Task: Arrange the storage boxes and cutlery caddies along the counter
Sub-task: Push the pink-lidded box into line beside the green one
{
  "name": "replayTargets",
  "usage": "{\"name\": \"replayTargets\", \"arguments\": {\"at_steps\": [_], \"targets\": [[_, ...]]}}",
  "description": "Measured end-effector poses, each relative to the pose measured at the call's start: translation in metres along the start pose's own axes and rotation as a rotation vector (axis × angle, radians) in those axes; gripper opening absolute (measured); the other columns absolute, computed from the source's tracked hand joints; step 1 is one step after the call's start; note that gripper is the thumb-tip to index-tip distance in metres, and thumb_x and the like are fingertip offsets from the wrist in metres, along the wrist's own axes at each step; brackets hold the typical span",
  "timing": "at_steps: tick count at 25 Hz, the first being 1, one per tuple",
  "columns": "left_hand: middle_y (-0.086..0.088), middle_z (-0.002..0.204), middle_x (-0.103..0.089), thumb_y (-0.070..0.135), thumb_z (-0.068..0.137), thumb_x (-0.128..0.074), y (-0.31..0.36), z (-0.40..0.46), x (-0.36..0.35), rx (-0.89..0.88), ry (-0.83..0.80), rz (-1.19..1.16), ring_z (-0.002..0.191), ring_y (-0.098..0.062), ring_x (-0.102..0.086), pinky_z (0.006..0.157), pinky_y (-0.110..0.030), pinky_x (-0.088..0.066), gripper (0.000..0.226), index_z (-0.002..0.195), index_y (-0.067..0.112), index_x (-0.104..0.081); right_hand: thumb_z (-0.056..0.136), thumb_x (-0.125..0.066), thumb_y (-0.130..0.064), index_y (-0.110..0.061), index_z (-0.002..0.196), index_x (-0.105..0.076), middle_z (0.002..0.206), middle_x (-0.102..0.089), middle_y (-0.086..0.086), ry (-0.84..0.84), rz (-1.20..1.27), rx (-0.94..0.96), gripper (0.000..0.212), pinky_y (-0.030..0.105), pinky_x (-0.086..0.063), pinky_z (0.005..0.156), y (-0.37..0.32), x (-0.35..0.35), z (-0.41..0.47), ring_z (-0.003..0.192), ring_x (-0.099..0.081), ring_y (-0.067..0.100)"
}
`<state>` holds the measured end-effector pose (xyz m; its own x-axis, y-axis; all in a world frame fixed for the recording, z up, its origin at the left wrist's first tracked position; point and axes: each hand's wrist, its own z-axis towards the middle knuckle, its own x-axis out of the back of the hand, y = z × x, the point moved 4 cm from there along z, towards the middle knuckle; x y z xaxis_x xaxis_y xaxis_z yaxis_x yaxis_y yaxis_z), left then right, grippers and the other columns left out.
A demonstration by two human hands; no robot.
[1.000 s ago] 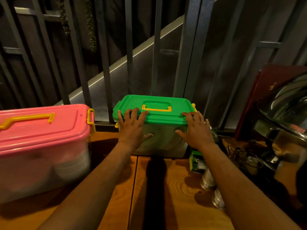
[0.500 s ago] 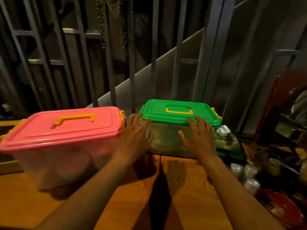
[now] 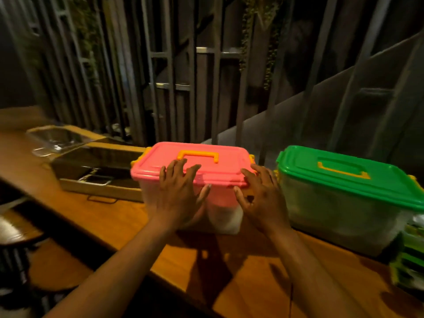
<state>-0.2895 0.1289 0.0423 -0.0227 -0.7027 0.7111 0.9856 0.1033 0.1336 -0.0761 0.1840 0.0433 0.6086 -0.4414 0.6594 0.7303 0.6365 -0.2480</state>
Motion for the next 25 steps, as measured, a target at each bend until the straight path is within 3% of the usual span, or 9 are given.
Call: {"name": "replayTargets", "arguments": {"at_steps": [5,8,16,25], "targets": [[-0.015,0.136,-0.055,0.081,0.086,-0.032,-0.056,0.003,0.001,-0.003,-0.051,0.100,0.127,-0.038,-0.047,0.106,-0.055,-0.035,0.076,0.132,0.026,-0.058,0.087,-0.038,-0.062,-0.028,0.130,-0.060,0.140,-0.056,0.003,-0.090,-0.078,0.022,0.059,0.056,-0.030,0.113,-0.035,-0.040,0.027,0.132,-0.047,0.029],[-0.012,0.131,-0.057,0.080,0.088,-0.033,-0.059,0.003,-0.004,-0.049,-0.006,0.117,0.119,-0.037,-0.050,0.103,-0.052,-0.036,0.073,0.130,0.026,-0.059,0.088,-0.042,-0.065,-0.025,0.123,-0.064,0.130,-0.064,0.002,0.011,-0.093,0.034,0.058,0.056,-0.032,0.109,-0.032,-0.046,0.022,0.121,-0.055,0.028],[-0.009,0.130,-0.056,0.079,0.088,-0.033,-0.084,0.045,-0.045,-0.237,0.029,-0.106,0.118,-0.033,-0.049,0.097,-0.048,-0.036,0.071,0.128,0.027,-0.060,0.082,-0.049,-0.075,-0.019,0.116,-0.069,0.124,-0.068,0.004,0.215,-0.251,-0.083,0.069,0.052,-0.037,0.106,-0.044,-0.059,0.021,0.113,-0.060,0.028],[-0.008,0.131,-0.055,0.080,0.089,-0.033,-0.076,0.089,-0.090,-0.327,-0.023,-0.252,0.120,-0.033,-0.048,0.097,-0.049,-0.038,0.070,0.128,0.027,-0.057,0.082,-0.053,-0.073,-0.020,0.116,-0.068,0.125,-0.067,0.003,0.239,-0.415,-0.156,0.065,0.048,-0.034,0.104,-0.026,-0.069,0.038,0.112,-0.059,0.029]]}}
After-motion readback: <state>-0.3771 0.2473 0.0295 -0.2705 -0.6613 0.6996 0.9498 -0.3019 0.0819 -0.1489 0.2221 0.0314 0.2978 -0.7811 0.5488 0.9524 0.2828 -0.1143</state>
